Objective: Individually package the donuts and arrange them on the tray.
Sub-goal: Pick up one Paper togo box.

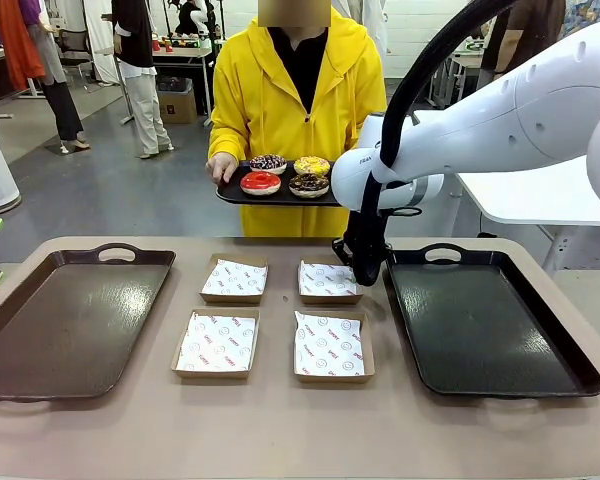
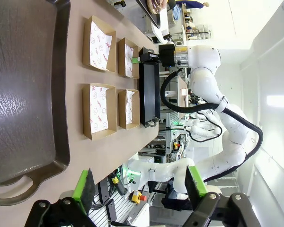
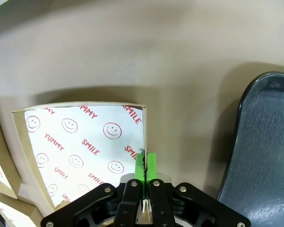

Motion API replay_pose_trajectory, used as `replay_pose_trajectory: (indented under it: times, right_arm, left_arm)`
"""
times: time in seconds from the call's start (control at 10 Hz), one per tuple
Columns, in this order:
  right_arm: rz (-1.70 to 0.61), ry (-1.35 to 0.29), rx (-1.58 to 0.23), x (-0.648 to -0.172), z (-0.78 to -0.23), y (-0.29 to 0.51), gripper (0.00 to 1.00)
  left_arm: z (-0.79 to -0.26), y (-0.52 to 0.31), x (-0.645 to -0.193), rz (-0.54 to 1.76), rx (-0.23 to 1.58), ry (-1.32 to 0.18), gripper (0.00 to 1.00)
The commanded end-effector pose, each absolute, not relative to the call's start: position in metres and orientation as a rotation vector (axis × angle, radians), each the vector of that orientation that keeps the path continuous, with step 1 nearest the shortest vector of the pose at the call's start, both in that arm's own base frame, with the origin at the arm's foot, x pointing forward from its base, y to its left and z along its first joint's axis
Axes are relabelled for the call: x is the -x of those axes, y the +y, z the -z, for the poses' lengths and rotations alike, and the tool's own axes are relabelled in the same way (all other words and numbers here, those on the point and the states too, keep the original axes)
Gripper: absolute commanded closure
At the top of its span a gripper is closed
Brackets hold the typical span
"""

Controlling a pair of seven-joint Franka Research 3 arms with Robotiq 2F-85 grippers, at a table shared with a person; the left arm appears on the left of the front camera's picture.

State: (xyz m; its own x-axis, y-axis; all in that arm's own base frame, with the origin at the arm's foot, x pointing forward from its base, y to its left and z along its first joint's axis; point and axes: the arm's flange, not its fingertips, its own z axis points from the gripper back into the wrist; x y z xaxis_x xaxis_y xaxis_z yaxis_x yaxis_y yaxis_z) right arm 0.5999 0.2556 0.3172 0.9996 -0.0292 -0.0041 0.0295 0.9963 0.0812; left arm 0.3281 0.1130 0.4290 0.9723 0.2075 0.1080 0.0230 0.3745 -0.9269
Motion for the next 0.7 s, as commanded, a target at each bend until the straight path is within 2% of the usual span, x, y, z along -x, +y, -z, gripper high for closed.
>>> replay_pose_trajectory:
  times: [0.0,0.6]
  right_arm:
    - [0.026,0.003,-0.081,-0.5997,-0.3173,0.2561,1.0]
    - [0.027,0.002,-0.081,-0.5995,-0.3175,0.2566,0.99]
  left_arm:
    - [-0.4298,0.1135,-0.3277,-0.117,1.194,-0.229,0.0]
    - [-0.4298,0.1135,-0.3277,-0.117,1.194,-0.229,0.0]
